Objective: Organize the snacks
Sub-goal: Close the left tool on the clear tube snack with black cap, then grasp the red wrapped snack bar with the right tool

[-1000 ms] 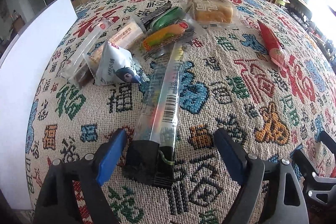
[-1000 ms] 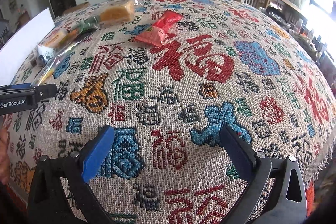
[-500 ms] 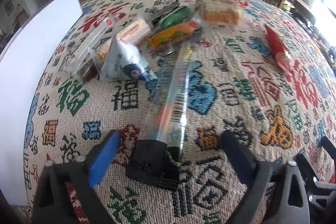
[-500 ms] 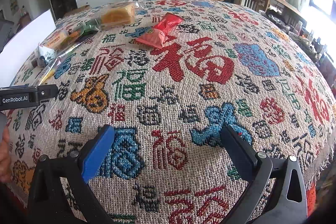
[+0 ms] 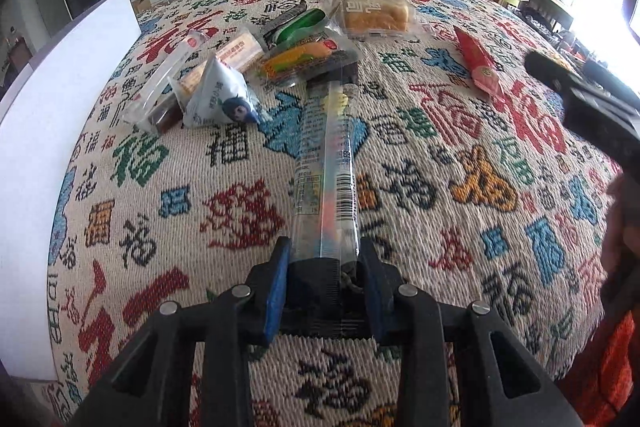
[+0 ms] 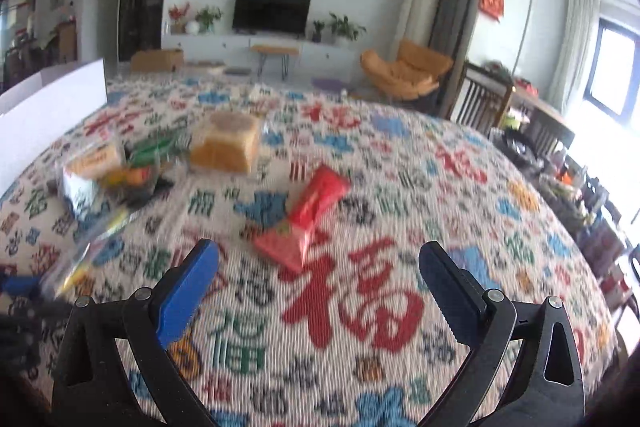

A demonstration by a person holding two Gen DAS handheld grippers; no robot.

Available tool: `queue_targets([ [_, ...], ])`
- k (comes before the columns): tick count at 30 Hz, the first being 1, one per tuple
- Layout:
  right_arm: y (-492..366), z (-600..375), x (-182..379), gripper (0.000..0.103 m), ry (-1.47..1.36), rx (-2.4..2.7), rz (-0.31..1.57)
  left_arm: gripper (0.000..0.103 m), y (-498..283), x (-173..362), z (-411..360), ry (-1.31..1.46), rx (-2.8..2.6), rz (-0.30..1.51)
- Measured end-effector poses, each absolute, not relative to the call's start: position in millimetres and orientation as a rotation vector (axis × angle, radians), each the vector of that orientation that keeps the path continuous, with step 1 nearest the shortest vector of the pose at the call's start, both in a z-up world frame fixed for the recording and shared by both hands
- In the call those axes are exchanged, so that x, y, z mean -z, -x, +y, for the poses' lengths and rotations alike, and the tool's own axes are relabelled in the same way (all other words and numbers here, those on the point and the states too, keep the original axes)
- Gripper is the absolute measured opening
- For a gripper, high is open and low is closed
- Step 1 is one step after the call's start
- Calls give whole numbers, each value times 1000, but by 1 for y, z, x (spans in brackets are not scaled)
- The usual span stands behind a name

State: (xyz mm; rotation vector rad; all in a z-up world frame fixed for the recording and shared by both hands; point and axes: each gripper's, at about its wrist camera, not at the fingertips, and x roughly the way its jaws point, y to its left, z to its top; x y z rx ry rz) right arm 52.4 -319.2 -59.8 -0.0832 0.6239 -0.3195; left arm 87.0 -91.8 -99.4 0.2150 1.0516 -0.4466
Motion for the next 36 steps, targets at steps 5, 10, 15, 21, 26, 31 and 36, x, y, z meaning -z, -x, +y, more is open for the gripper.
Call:
queue_targets([
  [5, -81, -325, 60, 101, 70, 296, 637, 33, -79, 99, -84, -203, 463, 1058],
  [10, -100, -329, 62, 101, 86, 303, 647, 33, -76, 98, -79, -185, 472, 1065],
  [15, -104, -333, 62, 101, 65, 307, 651, 33, -74, 98, -79, -187, 474, 1065],
  [21, -113, -337, 71, 101, 92, 308, 703, 33, -72, 98, -74, -173, 487, 1067],
  [26, -134, -363, 81, 101, 17, 271, 823, 33, -68, 97, -68, -154, 503, 1080],
  [31, -169, -398, 98, 101, -144, 240, 1029, 33, -66, 97, -70, -171, 506, 1075],
  [36, -197, -397, 112, 99, -239, 251, 1107, 33, -62, 97, -70, -200, 510, 1083],
])
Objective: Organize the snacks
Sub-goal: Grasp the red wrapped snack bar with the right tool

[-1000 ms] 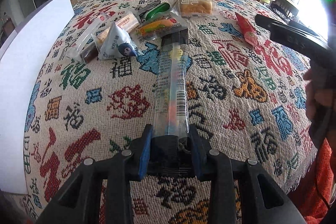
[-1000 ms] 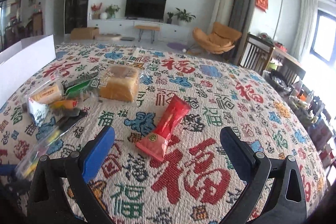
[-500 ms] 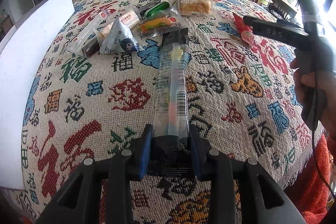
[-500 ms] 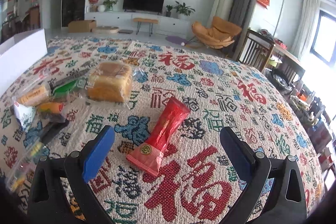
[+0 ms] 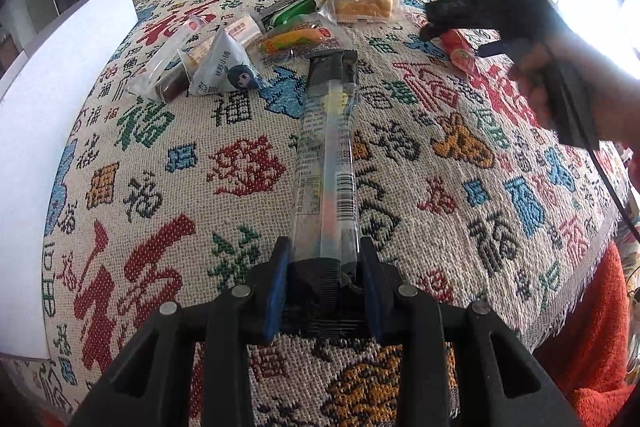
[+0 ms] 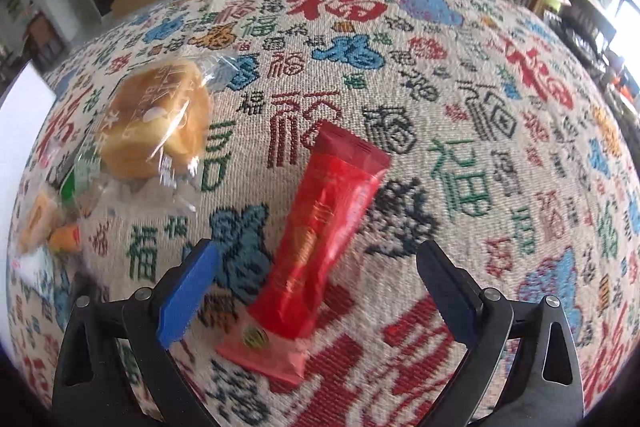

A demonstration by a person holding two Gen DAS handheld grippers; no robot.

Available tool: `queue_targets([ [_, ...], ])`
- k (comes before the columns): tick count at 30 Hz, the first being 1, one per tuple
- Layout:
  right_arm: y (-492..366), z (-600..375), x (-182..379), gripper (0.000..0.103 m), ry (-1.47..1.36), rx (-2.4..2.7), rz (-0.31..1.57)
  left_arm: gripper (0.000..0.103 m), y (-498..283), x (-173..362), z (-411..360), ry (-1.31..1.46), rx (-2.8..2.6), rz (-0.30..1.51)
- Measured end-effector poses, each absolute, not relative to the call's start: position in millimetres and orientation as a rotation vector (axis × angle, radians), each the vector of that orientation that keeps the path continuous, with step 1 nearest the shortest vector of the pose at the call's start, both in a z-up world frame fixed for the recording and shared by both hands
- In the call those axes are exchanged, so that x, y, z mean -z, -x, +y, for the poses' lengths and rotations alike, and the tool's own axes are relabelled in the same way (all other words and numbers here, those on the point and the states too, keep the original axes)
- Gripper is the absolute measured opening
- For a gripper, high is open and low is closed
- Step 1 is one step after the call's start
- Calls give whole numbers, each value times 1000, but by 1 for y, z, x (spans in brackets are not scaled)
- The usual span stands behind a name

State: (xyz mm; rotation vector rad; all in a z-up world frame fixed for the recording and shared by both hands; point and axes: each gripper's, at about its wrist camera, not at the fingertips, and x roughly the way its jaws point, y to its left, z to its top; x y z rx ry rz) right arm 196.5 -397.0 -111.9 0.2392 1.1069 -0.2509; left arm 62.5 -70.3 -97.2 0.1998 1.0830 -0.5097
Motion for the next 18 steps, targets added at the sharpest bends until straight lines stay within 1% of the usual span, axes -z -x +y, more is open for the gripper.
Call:
queue_targets([
  [3, -204, -396, 120, 97, -280, 301, 1140, 33, -61, 97, -68, -192, 515, 1092],
  [4, -204, -393, 120, 90, -261, 318, 1136, 33, -60, 97, -67, -188, 518, 1093],
  [5, -203, -389, 120, 82, -228, 322, 1129, 33, -59, 96, -66, -187, 521, 1092],
  [6, -202, -386, 118, 75, -216, 304, 1118, 33, -58, 96, -65, -186, 524, 1091],
  [7, -199, -383, 116, 61, -198, 284, 1112, 33, -59, 96, -65, -184, 530, 1092],
  [8, -197, -381, 114, 45, -187, 266, 1112, 36, -59, 96, -65, -181, 534, 1093],
  [9, -193, -379, 112, 36, -187, 252, 1115, 42, -60, 96, -65, -178, 541, 1096],
  [10, -189, -381, 111, 26, -193, 243, 1120, 44, -61, 96, -65, -167, 558, 1105],
  [12, -174, -381, 110, 26, -215, 212, 1128, 55, -62, 94, -64, -155, 578, 1121],
  [13, -169, -381, 109, 26, -220, 199, 1130, 58, -63, 93, -63, -160, 577, 1125],
  [15, -149, -381, 108, 26, -251, 150, 1140, 68, -65, 88, -64, -181, 578, 1115],
  [18, -119, -379, 106, 26, -299, 87, 1159, 73, -76, 83, -78, -238, 559, 1091],
])
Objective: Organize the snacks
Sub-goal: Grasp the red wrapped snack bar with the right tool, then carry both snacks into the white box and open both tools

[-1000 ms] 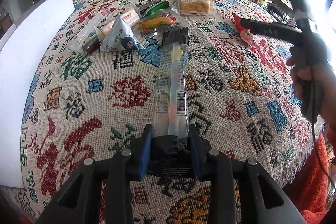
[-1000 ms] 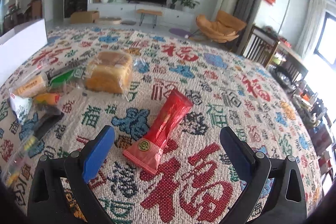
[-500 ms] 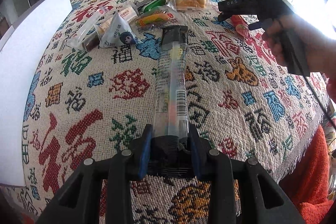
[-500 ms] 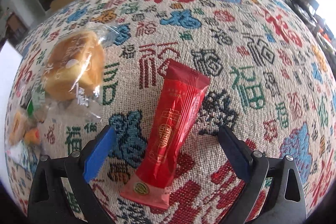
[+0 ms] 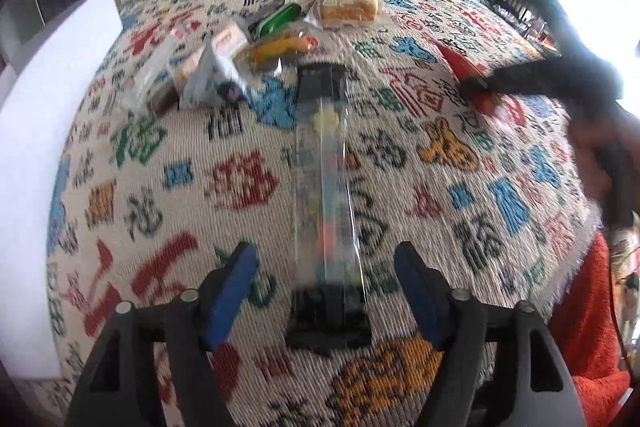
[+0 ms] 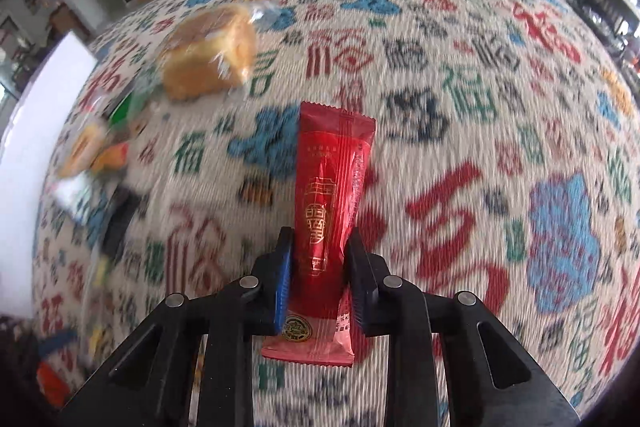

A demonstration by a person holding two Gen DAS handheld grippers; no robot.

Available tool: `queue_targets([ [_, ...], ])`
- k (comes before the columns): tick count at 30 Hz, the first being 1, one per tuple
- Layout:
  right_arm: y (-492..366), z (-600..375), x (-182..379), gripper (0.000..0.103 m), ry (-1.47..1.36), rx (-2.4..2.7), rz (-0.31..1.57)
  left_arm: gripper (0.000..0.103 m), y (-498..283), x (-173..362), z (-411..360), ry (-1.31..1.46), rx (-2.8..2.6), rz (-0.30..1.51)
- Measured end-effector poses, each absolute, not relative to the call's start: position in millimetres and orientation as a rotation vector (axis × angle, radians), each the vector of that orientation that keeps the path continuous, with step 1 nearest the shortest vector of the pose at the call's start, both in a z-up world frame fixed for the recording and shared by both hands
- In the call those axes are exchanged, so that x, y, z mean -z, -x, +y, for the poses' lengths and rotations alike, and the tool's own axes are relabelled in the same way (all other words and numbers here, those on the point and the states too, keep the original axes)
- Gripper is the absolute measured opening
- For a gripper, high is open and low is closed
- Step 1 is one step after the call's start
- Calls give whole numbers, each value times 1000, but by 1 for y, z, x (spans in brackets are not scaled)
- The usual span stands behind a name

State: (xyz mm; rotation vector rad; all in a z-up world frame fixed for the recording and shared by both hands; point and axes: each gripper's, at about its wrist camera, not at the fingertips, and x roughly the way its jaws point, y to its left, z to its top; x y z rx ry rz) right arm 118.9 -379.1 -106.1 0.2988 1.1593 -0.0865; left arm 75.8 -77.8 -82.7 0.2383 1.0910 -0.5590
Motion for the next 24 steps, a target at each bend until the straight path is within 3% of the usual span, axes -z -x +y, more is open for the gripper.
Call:
queue_targets([
  [7, -70, -362, 101, 26, -284, 23, 1162, 72, -109, 102, -108, -321, 440, 1139],
  [10, -65, -353, 101, 27, -236, 24, 1160, 50, -106, 100, -107, -303, 458, 1135],
  [11, -64, -352, 103, 27, -231, 24, 1163, 33, -103, 99, -107, -306, 456, 1122],
  [13, -65, -349, 107, 29, -223, 40, 1172, 26, -103, 99, -103, -285, 455, 1120],
  [14, -70, -349, 108, 34, -215, 50, 1166, 21, -103, 98, -99, -265, 451, 1124],
  [16, -74, -346, 109, 38, -194, 55, 1165, 21, -105, 97, -87, -185, 470, 1151],
  [17, -75, -345, 109, 26, -181, 55, 1167, 20, -105, 96, -80, -137, 486, 1163],
  [19, -71, -348, 108, 23, -225, 35, 1165, 20, -102, 93, -59, -14, 525, 1182],
  [24, -40, -376, 104, 23, -667, -91, 1093, 20, -84, 76, -21, 183, 612, 1153],
])
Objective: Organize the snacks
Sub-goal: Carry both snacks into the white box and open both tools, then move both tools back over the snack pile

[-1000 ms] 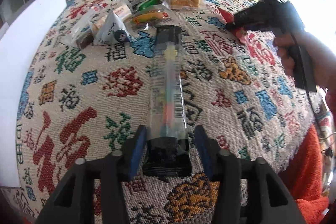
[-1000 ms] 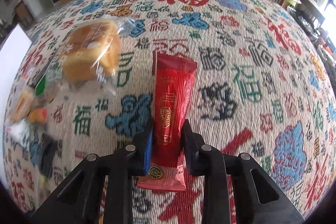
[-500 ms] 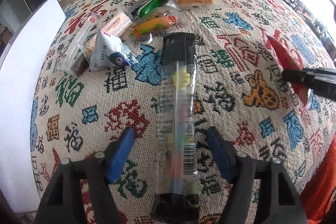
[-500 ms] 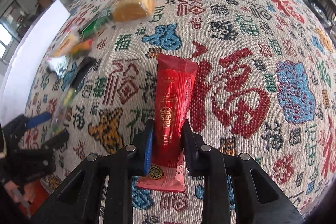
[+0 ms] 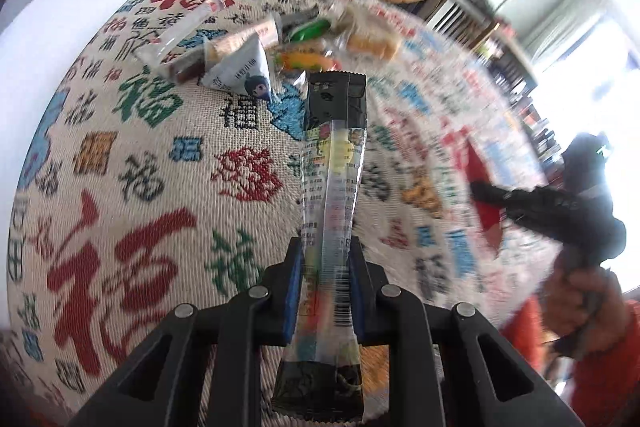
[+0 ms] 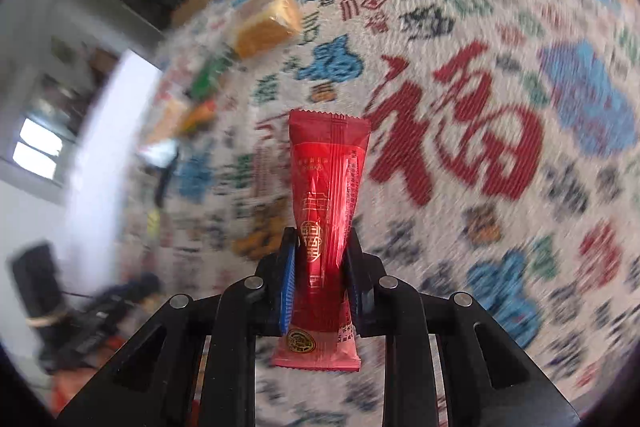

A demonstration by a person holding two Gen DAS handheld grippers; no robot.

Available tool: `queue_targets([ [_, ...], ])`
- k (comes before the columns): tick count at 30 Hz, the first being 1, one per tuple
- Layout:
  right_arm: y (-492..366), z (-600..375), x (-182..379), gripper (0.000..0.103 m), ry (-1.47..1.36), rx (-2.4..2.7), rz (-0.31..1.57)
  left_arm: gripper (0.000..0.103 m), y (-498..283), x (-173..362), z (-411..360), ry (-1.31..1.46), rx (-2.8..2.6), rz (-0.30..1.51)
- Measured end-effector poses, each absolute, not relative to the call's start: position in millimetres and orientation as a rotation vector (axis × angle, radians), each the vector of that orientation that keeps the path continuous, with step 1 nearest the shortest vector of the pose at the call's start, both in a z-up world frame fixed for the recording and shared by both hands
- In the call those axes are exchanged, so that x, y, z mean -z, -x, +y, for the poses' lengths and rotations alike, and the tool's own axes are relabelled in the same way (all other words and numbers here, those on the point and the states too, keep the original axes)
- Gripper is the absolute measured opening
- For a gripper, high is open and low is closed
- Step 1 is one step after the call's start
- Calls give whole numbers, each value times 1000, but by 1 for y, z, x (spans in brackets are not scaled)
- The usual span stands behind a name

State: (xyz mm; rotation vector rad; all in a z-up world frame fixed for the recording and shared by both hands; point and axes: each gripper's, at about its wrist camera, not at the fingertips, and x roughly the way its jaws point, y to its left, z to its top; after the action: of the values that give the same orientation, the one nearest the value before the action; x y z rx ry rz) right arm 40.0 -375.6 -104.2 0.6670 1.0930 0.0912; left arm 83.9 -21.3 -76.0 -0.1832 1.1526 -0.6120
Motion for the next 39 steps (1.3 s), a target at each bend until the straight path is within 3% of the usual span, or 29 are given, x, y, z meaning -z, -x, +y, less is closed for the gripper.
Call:
queue_targets([
  [4, -31, -364, 99, 23, -814, -187, 1081, 20, -85, 44, 8, 280, 653, 1104],
  [9, -62, -302, 46, 23, -745, -324, 1042, 20, -107, -17, 73, 348, 606, 998],
  [14, -125, -177, -34, 23, -617, -559, 971, 20, -135, -57, 164, 255, 333, 921],
  [18, -167, -67, -65, 23, -512, -686, 942, 21, -154, -63, 229, 165, 74, 896],
  [19, -174, -42, -68, 25, -480, -700, 930, 23, -157, -63, 238, 155, 39, 893],
  [21, -187, 3, -74, 38, -399, -701, 906, 51, -161, -60, 254, 117, -55, 893],
  [22, -189, 10, -75, 59, -376, -693, 895, 57, -162, -58, 258, 102, -76, 888],
  [23, -190, 18, -78, 67, -356, -682, 869, 66, -162, -57, 260, 80, -99, 880],
  [24, -186, 17, -81, 67, -350, -676, 847, 72, -161, -56, 261, 58, -120, 873],
  [29, -164, -33, -88, 75, -260, -613, 760, 73, -141, -49, 229, 49, -43, 842],
  [31, -147, -67, -80, 78, -151, -523, 706, 78, -129, -47, 193, 48, 51, 832],
  [35, -122, -154, -8, 78, 95, -223, 667, 96, -104, -29, 111, 18, 238, 821],
  [39, -105, -261, 90, 78, 100, 77, 855, 98, -107, 28, 10, -109, 357, 887],
])
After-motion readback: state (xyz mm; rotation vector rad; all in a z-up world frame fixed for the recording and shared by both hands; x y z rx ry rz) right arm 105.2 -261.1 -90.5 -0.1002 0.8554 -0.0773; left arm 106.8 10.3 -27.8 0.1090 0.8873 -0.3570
